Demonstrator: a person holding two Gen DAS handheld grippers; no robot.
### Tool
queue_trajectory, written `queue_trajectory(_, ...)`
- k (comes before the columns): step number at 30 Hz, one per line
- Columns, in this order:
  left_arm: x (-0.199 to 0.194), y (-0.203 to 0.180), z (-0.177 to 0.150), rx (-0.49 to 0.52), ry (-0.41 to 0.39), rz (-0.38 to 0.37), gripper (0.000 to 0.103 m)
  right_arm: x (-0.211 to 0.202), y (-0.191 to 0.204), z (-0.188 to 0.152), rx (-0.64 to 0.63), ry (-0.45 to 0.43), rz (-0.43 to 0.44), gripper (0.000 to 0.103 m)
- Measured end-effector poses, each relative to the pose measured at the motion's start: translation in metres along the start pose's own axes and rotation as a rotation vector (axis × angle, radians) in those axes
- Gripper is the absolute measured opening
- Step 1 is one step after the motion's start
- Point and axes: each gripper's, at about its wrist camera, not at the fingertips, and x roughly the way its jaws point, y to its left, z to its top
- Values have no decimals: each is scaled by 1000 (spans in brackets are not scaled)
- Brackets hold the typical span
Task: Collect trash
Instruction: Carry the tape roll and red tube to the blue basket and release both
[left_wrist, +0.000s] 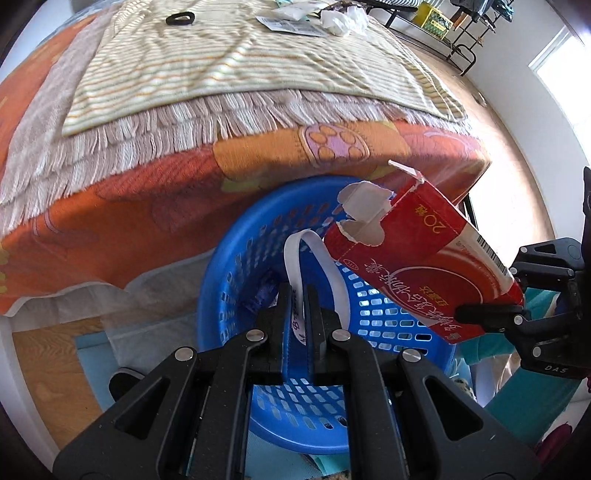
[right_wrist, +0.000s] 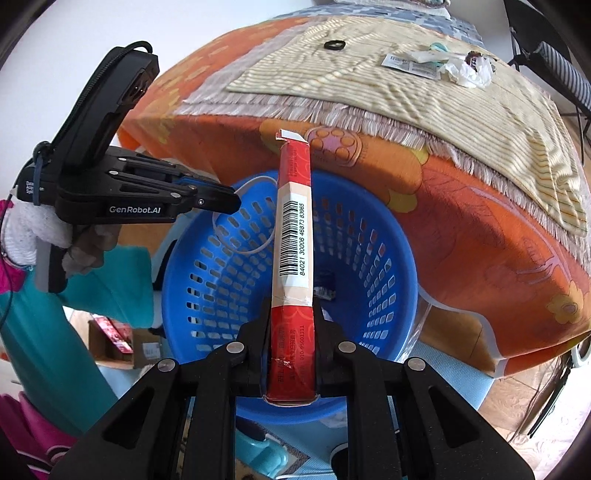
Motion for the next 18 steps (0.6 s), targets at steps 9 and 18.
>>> queue_trajectory(9, 4, -2, -3, 3, 25, -7, 4, 6, 0, -1, 9, 17, 2, 16)
queue_trajectory(18, 10, -1, -1, -4, 51, -14, 11, 11, 3, 0, 8, 30, 8, 26)
